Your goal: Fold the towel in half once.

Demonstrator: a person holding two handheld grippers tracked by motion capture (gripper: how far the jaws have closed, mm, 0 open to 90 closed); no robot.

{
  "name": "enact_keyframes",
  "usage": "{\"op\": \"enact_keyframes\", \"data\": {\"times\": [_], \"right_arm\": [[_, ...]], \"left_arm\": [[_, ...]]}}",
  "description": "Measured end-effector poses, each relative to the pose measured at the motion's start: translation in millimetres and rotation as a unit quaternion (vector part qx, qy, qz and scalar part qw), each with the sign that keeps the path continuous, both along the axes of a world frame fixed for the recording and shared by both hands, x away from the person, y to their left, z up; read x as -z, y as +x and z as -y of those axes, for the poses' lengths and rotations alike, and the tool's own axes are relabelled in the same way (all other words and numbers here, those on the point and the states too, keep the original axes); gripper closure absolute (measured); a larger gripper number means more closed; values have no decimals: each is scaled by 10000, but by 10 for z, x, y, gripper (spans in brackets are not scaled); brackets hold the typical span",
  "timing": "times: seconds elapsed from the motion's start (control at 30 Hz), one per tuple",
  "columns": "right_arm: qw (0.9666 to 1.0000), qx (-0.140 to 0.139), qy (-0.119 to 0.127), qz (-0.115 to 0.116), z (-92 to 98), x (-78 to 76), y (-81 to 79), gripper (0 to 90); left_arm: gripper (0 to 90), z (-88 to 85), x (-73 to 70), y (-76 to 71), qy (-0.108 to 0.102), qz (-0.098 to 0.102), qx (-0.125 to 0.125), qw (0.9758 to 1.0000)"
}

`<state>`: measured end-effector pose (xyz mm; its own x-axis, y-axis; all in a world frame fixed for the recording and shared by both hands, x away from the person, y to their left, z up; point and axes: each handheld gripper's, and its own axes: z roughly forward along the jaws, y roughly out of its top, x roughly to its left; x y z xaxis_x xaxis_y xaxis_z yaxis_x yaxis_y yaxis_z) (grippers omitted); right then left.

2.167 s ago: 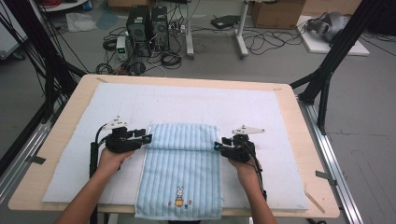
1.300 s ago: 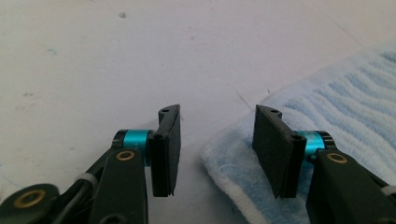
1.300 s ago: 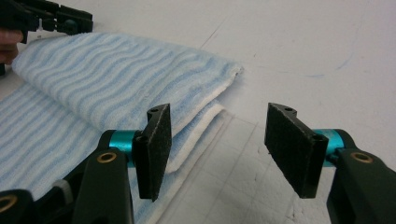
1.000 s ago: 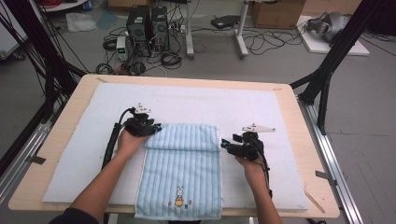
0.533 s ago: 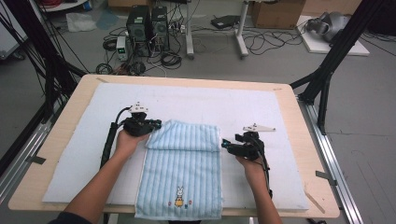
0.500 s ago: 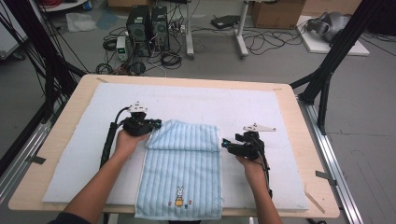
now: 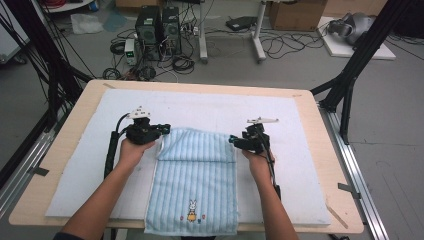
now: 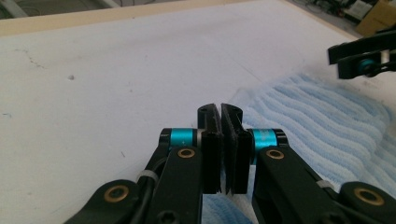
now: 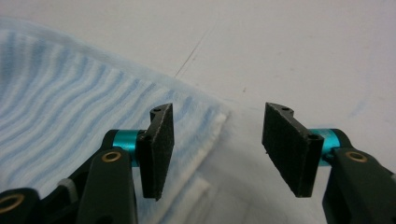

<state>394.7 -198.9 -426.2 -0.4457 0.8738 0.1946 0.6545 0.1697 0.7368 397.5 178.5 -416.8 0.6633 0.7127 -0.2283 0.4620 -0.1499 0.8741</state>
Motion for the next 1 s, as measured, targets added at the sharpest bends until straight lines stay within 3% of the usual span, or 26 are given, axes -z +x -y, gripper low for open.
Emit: {"op": "enact_keyframes", "data": {"times": [0.13, 0.2, 0.23, 0.27, 0.33, 0.43, 0.5, 0.57, 0.73, 1.0], "right_arm": [[9993, -100, -340, -151, -157, 90, 180, 525], [9982, -45, -521, -292, -215, 137, 218, 630], [9979, -59, -614, -199, -231, 134, 212, 741], [9981, -191, -539, -211, -239, 138, 216, 772], [9973, -296, -650, -173, -271, 136, 206, 827], [9976, -399, -544, -177, -256, 118, 199, 835], [9983, -438, -328, -176, -231, 80, 173, 836], [9984, -527, -183, -39, -220, 8, 116, 838], [9968, -756, 4, 253, -205, -172, -91, 840], [9940, -818, 495, 537, -8, -336, -431, 843]], "left_arm": [[862, -36, 44, -19, -45, -49, -46, 10000], [862, -68, 51, -22, -41, -63, -45, 10000], [862, -80, 50, -24, -64, -70, -64, 9999], [862, -96, 48, -25, -77, -84, -77, 9999], [862, -125, 41, -23, -158, -101, -87, 9998], [862, -152, 15, -35, -222, -73, -111, 9997], [862, -162, -6, -52, -286, -80, -72, 9995], [862, -176, -25, -70, -310, -117, 43, 9994], [860, -226, -77, -160, -372, -84, 135, 9992], [860, -345, -88, -377, -455, -51, 204, 9987]]}}
